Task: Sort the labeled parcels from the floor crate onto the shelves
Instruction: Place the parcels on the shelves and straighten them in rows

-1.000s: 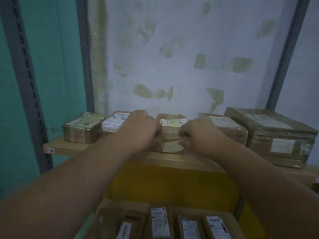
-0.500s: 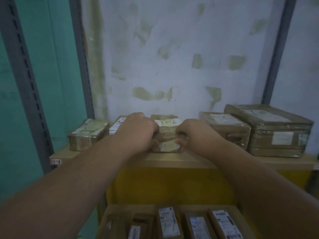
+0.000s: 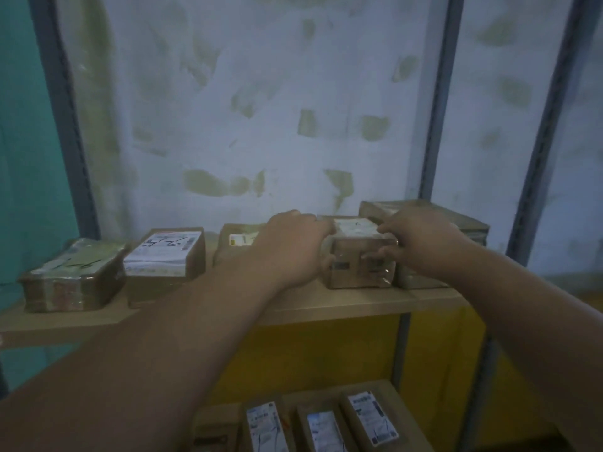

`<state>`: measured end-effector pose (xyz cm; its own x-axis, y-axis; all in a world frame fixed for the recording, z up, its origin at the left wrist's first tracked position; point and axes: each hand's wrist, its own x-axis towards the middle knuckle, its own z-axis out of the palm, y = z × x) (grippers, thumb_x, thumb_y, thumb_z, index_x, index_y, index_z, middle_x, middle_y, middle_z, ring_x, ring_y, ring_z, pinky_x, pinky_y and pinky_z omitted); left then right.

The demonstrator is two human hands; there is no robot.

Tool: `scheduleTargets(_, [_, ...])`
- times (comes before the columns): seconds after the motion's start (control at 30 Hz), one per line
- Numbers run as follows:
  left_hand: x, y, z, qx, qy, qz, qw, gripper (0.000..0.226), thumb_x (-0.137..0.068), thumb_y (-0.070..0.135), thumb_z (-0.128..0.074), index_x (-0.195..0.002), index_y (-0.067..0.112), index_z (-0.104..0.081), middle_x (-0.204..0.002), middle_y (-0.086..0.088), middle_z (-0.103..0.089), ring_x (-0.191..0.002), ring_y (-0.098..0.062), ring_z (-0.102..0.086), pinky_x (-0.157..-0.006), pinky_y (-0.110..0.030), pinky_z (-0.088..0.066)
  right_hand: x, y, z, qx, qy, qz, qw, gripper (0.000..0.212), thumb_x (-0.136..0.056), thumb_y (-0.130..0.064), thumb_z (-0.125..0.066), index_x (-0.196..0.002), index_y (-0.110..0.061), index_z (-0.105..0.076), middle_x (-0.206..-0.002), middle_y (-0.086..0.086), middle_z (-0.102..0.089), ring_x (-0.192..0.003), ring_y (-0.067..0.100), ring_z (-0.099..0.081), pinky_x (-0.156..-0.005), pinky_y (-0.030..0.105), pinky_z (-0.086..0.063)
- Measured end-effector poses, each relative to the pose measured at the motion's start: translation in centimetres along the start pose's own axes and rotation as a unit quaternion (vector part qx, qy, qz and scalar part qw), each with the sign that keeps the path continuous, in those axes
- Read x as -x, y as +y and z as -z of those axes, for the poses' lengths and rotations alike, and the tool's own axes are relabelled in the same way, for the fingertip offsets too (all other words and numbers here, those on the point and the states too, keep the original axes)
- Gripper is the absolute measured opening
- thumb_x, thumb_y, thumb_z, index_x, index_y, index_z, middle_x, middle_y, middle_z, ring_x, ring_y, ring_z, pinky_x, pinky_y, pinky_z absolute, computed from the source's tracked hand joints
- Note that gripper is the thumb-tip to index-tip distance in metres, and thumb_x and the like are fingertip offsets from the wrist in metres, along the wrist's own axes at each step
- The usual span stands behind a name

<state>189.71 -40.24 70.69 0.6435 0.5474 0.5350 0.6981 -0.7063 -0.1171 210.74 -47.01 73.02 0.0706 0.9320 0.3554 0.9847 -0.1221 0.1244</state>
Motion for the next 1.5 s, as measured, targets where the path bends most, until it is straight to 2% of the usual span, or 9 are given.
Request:
scheduleTargets(0.13, [-3.1,1.4,-2.0,0.01,-0.026,0.029,0.999,0.064,-0.086,0.053,-0.067,-0.143,0.031,-0.048,-0.136,0.002,-0.056,-0.121,-0.024,-0.051,-0.099,-0.041,-0.043,-0.9,0.9,-1.4,0.008,0.026,0.047,0.999,0.03,-0.09,-0.049,-0.066,-0.103,-0.021,-0.069,-0.103,0.001,-0.065,-0.098,0.021,-0.061,-0.085,0.038,-0.051])
scheduleTargets(0.3, [-4.4,2.1,-3.6,0.083,-0.056,0.092,0.991,0.06,-0.082,0.034,-0.078,-0.138,0.028,-0.056,-0.136,0.005,-0.057,-0.123,-0.018,-0.052,-0.098,-0.03,-0.041,-2.1,1.6,-2.4,0.026,0.033,0.09,0.995,0.019,-0.093,-0.036,-0.061,-0.083,-0.02,-0.057,-0.087,0.001,-0.054,-0.083,0.021,-0.054,-0.069,0.035,-0.048])
scheduleTargets(0.47, [-3.0,2.7,-2.5,0.062,-0.047,0.142,0.987,0.056,-0.081,0.027,-0.08,-0.134,0.026,-0.061,-0.129,0.004,-0.061,-0.116,-0.018,-0.057,-0.09,-0.029,-0.042,-2.3,1.6,-2.5,-0.008,0.073,0.148,0.986,0.013,-0.094,-0.025,-0.056,-0.097,-0.017,-0.066,-0.096,0.005,-0.059,-0.096,0.025,-0.054,-0.076,0.035,-0.044])
scheduleTargets(0.67, [-1.3,3.0,-1.0,0.035,-0.051,0.169,0.984,0.056,-0.084,0.032,-0.076,-0.136,0.03,-0.057,-0.134,0.004,-0.059,-0.119,-0.019,-0.056,-0.091,-0.03,-0.04,-2.5,0.7,-2.7,-0.037,0.088,0.164,0.982,0.015,-0.097,-0.027,-0.055,-0.106,-0.021,-0.066,-0.103,0.002,-0.06,-0.09,0.018,-0.043,-0.057,0.028,-0.024])
scheduleTargets(0.97, [-1.6,2.1,-0.6,0.021,-0.071,0.131,0.989,0.053,-0.085,0.039,-0.074,-0.134,0.032,-0.055,-0.131,0.006,-0.056,-0.116,-0.017,-0.054,-0.08,-0.029,-0.035,-2.4,0.9,-3.6,-0.1,0.091,0.147,0.98,0.026,-0.098,-0.03,-0.058,-0.122,-0.026,-0.065,-0.119,-0.003,-0.061,-0.112,0.018,-0.052,-0.086,0.029,-0.036])
scheduleTargets(1.07, [-1.9,1.4,-0.6,0.0,-0.078,0.111,0.991,0.051,-0.085,0.039,-0.074,-0.131,0.032,-0.055,-0.127,0.007,-0.058,-0.113,-0.018,-0.054,-0.076,-0.03,-0.034,-1.3,1.3,-3.8,-0.121,0.129,0.126,0.976,0.034,-0.096,-0.033,-0.061,-0.129,-0.026,-0.062,-0.124,-0.006,-0.056,-0.119,0.017,-0.049,-0.098,0.025,-0.033])
scheduleTargets(1.17, [-2.2,0.5,-0.8,-0.006,-0.083,0.096,0.992,0.047,-0.084,0.038,-0.075,-0.126,0.032,-0.056,-0.124,0.007,-0.059,-0.111,-0.017,-0.054,-0.073,-0.031,-0.033,0.2,2.8,-3.6,-0.133,0.149,0.086,0.976,0.039,-0.096,-0.034,-0.061,-0.134,-0.025,-0.059,-0.132,-0.006,-0.057,-0.125,0.016,-0.046,-0.095,0.016,-0.021])
scheduleTargets(1.33, [-3.5,0.6,-1.2,-0.047,-0.047,0.046,0.997,0.056,-0.083,0.067,-0.059,-0.127,0.035,-0.051,-0.125,0.007,-0.055,-0.115,-0.019,-0.047,-0.088,-0.036,-0.039,2.6,7.1,-3.6,-0.139,0.177,0.019,0.974,0.034,-0.093,-0.031,-0.066,-0.126,-0.022,-0.064,-0.126,-0.005,-0.058,-0.12,0.016,-0.048,-0.095,0.02,-0.026])
scheduleTargets(1.5, [-7.0,4.5,-1.8,0.028,-0.029,-0.003,0.999,0.055,-0.086,0.064,-0.058,-0.132,0.035,-0.048,-0.127,0.005,-0.056,-0.117,-0.02,-0.048,-0.098,-0.039,-0.041,3.3,11.1,-3.4,-0.106,0.167,-0.025,0.98,0.047,-0.092,-0.037,-0.066,-0.137,-0.026,-0.056,-0.137,-0.004,-0.049,-0.128,0.015,-0.039,-0.102,0.022,-0.024])
